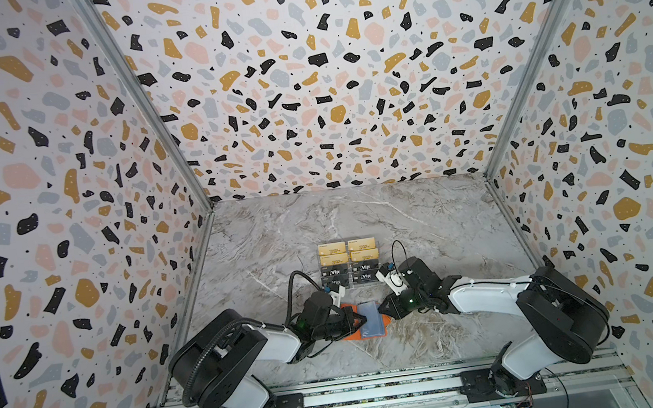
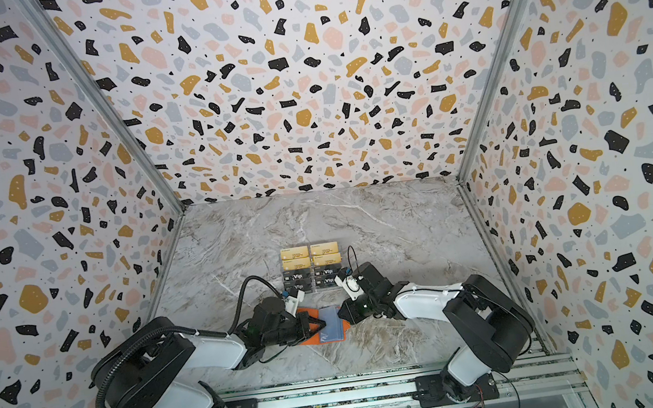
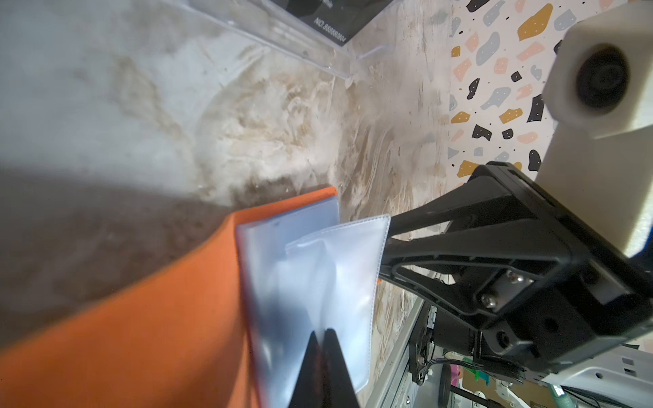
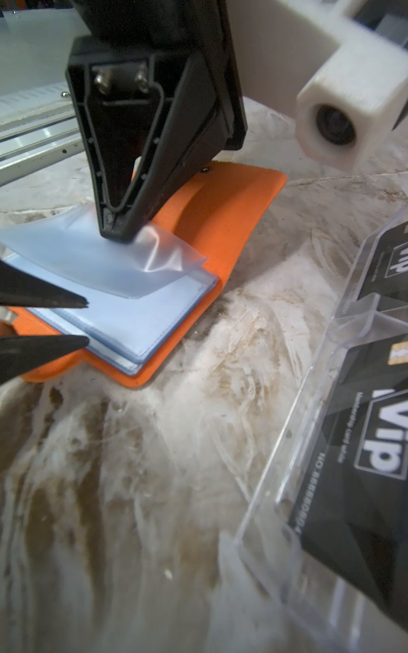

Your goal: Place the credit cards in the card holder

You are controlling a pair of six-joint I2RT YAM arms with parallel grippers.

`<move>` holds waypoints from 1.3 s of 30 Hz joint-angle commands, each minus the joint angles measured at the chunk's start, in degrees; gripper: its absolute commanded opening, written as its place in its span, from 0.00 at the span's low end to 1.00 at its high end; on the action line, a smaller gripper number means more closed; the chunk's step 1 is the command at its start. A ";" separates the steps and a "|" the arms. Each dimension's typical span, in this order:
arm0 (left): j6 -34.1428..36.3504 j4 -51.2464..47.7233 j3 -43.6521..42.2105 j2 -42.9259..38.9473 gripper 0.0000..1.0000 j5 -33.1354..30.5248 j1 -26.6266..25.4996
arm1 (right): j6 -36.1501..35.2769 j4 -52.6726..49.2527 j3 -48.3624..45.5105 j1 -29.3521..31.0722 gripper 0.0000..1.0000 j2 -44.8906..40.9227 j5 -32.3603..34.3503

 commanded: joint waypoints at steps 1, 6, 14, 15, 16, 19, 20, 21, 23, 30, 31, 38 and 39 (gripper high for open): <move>0.92 1.87 -0.42 -1.13 0.00 1.42 0.31 | -0.85 0.72 -0.32 0.52 0.17 0.32 -1.89; 1.36 1.35 -0.42 -1.38 0.00 1.67 0.32 | -1.23 1.82 0.22 1.71 0.18 1.30 -3.11; 1.36 1.13 -0.42 -1.25 0.09 1.91 0.31 | -1.14 3.02 0.64 2.65 0.18 2.87 -4.81; 1.23 1.19 -0.34 -1.25 0.14 2.09 0.31 | -1.09 3.19 0.72 2.74 0.17 2.76 -4.81; 1.18 1.06 -0.27 -1.53 0.18 2.19 0.31 | -0.98 3.16 0.79 2.84 0.17 2.72 -4.81; 1.67 -0.87 0.35 -2.55 0.36 1.98 0.31 | -0.97 3.04 1.39 3.26 0.17 2.87 -4.72; 2.15 -2.33 0.84 -3.15 0.41 1.72 0.31 | -1.05 2.95 1.60 3.38 0.17 2.89 -4.72; 2.59 -3.82 1.36 -3.79 0.45 1.58 0.31 | -1.11 2.82 1.71 3.55 0.17 2.95 -4.72; 4.01 -8.13 2.69 -5.61 0.50 0.87 0.33 | -1.13 2.62 2.02 3.72 0.17 2.83 -4.67; 11.96 -34.34 9.01 -17.54 0.54 -11.06 0.70 | -0.32 2.24 2.92 4.92 0.18 2.10 -4.22; 12.65 -37.46 9.97 -19.00 0.54 -13.41 0.77 | -0.15 2.23 3.05 5.17 0.19 2.14 -3.98; 16.91 -48.49 13.46 -24.53 0.57 -23.52 3.04 | 1.54 3.56 4.71 7.18 0.23 3.77 -2.68; 17.78 -48.84 13.62 -24.23 0.58 -22.83 3.70 | 1.67 3.50 5.15 7.55 0.25 4.20 -2.25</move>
